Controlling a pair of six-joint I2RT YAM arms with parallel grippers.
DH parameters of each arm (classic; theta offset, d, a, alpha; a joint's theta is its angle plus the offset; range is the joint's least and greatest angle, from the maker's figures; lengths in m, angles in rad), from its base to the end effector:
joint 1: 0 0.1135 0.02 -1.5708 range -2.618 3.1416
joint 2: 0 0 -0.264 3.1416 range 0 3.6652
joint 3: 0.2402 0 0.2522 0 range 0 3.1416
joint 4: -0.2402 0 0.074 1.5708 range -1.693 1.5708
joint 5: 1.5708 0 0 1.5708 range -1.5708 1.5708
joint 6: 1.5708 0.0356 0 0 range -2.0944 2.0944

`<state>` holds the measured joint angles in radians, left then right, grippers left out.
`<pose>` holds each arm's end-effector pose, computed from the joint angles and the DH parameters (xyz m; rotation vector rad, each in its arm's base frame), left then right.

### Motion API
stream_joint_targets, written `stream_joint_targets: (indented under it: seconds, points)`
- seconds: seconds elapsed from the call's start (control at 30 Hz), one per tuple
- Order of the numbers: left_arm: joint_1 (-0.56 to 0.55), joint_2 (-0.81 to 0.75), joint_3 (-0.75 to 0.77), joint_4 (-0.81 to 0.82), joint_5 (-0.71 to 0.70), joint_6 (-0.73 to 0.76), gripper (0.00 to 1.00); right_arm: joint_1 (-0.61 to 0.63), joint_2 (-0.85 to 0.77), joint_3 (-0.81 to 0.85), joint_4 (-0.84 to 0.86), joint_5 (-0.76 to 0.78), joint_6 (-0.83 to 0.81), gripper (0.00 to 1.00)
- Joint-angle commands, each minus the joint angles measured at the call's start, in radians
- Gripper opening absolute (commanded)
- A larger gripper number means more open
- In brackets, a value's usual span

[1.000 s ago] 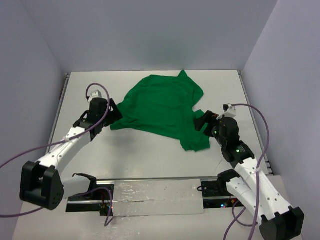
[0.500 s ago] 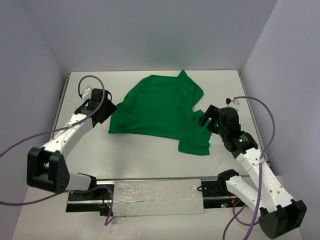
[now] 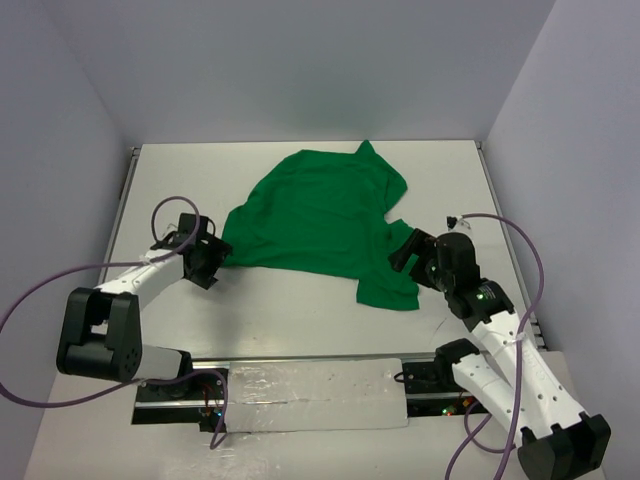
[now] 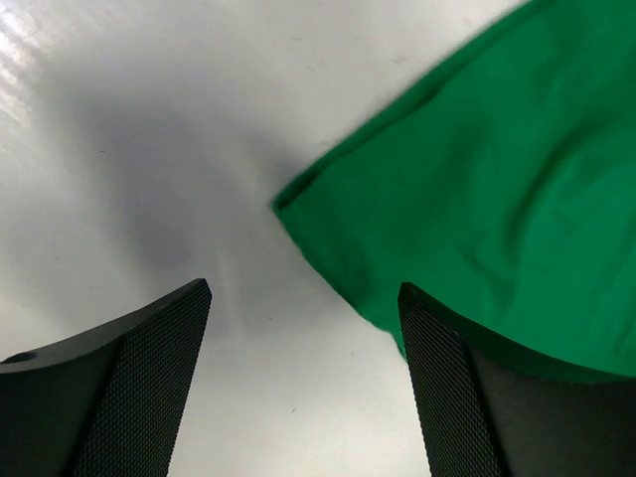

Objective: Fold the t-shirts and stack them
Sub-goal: Flatten out the tshirt

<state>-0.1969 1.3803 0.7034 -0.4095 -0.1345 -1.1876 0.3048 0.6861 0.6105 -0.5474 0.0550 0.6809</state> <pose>0.2455 -0.0441 0.1693 -1.3086 2.3286 -0.2827 0.1470 0.0442 0.2582 0.4490 2.1908 0.4884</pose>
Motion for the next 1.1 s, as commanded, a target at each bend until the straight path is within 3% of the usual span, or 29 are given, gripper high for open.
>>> stream_joint_targets:
  seconds: [0.0,0.27,0.33,0.37,0.43,0.53,0.77,1.07]
  points:
    - [0.035,0.009,-0.049,0.184,0.076,-0.068,0.79,-0.007,-0.044,-0.031,0.037,-0.049,0.053,0.93]
    - [0.056,0.079,-0.113,0.417,0.114,-0.085,0.75,-0.105,-0.134,-0.163,0.024,-0.122,0.206,0.93]
    - [0.056,0.106,-0.121,0.455,0.124,-0.092,0.69,-0.157,-0.154,-0.198,0.006,-0.147,0.241,0.93]
    - [0.056,0.118,-0.121,0.469,0.124,-0.093,0.63,-0.174,-0.164,-0.212,-0.006,-0.156,0.257,0.93]
    - [0.056,0.161,-0.118,0.491,0.125,-0.093,0.38,-0.215,-0.202,-0.25,-0.034,-0.171,0.301,0.94]
    - [0.056,0.184,-0.092,0.489,0.139,-0.084,0.11,-0.259,-0.288,-0.296,-0.102,-0.155,0.366,0.94]
    - [0.056,0.173,-0.049,0.463,0.139,-0.056,0.1,-0.265,-0.321,-0.419,-0.148,-0.212,0.506,0.92]
    - [0.056,0.155,-0.038,0.447,0.139,-0.034,0.1,-0.264,-0.293,-0.56,0.099,-0.274,0.622,0.9]
